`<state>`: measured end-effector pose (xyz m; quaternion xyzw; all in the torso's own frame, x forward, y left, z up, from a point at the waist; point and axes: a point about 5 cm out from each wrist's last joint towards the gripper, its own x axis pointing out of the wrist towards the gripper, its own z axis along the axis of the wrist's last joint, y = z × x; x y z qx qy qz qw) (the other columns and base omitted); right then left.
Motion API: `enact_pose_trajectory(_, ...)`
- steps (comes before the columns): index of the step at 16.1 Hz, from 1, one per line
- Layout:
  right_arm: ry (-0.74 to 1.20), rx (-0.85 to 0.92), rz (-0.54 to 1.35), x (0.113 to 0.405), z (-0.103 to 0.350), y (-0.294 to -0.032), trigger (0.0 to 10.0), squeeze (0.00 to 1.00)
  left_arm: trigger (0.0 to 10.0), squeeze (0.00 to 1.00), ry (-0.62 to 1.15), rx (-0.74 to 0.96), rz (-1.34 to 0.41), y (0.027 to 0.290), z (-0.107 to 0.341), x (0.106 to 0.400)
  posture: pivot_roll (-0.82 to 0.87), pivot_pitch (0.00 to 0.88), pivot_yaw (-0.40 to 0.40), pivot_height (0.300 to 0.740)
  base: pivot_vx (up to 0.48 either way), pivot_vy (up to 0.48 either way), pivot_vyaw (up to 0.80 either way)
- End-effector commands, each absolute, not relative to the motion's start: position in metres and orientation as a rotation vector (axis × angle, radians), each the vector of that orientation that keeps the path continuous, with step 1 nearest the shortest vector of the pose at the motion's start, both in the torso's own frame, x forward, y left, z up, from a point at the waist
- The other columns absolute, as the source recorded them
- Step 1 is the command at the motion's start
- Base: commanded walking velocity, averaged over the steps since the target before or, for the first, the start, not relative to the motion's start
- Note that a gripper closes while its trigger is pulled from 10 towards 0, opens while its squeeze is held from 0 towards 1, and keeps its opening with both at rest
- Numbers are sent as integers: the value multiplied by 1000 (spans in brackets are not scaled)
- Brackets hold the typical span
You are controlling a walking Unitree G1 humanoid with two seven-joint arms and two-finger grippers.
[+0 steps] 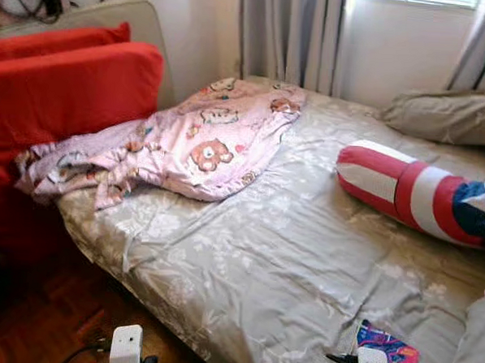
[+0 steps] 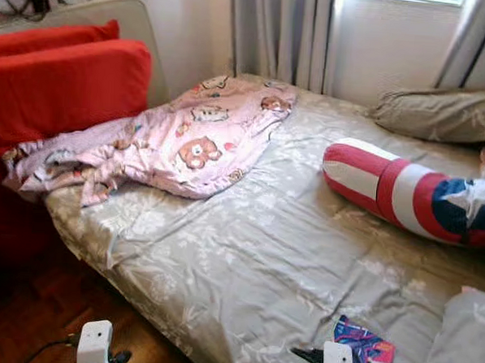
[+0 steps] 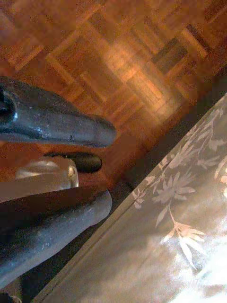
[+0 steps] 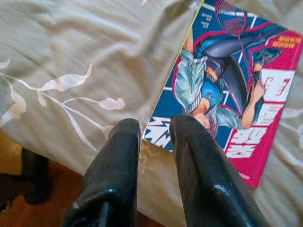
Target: Clean up the room
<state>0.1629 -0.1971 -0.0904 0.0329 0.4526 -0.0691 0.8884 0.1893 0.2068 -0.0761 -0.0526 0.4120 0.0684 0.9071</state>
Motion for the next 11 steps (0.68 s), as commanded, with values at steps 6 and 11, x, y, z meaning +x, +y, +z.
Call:
enact_pose_trajectory(6,938,93,-135,165,-91,-190,10000,0,10000,0,870,-105,152,212,-77,186,2,0,-2,740,0,273,0)
enact_pose_trajectory(11,938,92,-140,164,-91,-191,10000,0,10000,0,864,-104,150,212,-76,188,6,0,-2,740,0,307,0)
